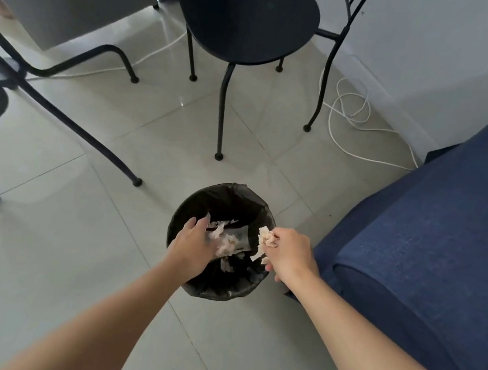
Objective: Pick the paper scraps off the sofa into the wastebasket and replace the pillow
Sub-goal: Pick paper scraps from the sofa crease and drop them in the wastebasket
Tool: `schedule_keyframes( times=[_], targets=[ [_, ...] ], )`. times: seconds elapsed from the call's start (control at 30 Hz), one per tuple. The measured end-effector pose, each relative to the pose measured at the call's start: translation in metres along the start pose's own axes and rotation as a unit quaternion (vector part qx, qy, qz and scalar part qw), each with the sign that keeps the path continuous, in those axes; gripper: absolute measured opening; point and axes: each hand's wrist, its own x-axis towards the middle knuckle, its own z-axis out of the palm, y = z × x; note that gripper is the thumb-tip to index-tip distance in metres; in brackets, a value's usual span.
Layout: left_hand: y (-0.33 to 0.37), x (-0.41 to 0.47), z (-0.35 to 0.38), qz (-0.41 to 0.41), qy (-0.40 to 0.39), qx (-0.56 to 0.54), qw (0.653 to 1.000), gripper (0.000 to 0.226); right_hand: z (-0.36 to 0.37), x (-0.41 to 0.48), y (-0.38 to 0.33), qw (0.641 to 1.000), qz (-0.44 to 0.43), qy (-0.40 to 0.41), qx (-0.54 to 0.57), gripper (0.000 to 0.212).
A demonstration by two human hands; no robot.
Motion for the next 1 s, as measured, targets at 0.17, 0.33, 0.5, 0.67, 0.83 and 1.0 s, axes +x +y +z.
schedule_keyframes(
  times=[0.17, 0.33, 0.5, 0.67, 0.83, 1.0],
  targets=[
    [-0.009, -0.005, -0.013, 0.038, -0.022, 0.055, 0.997, 0.044, 0.006, 0.001, -0.005, 0.998, 0.021, -0.014, 0.050, 0.018],
    [-0.014, -0.011, -0.026, 0.034, -0.017, 0.048, 0.998, 0.044, 0.014, 0.005, -0.012, 0.988, 0.013, -0.082, 0.132, 0.051],
    [-0.013, -0.017, -0.038, 0.037, -0.007, 0.037, 0.999, 0.045, 0.019, 0.005, -0.015, 0.980, 0.002, -0.134, 0.144, 0.082],
    [-0.008, -0.025, -0.044, 0.041, -0.004, 0.034, 0.999, 0.051, 0.017, 0.000, -0.016, 0.989, -0.032, -0.109, 0.090, 0.078],
    [0.018, -0.041, -0.051, 0.059, 0.009, 0.044, 0.997, 0.051, -0.014, -0.018, -0.019, 0.995, -0.070, -0.055, 0.049, 0.050],
    [0.099, -0.053, -0.076, 0.108, 0.039, 0.083, 0.990, 0.048, -0.095, -0.047, -0.024, 0.988, -0.121, 0.080, 0.045, 0.028]
  ],
)
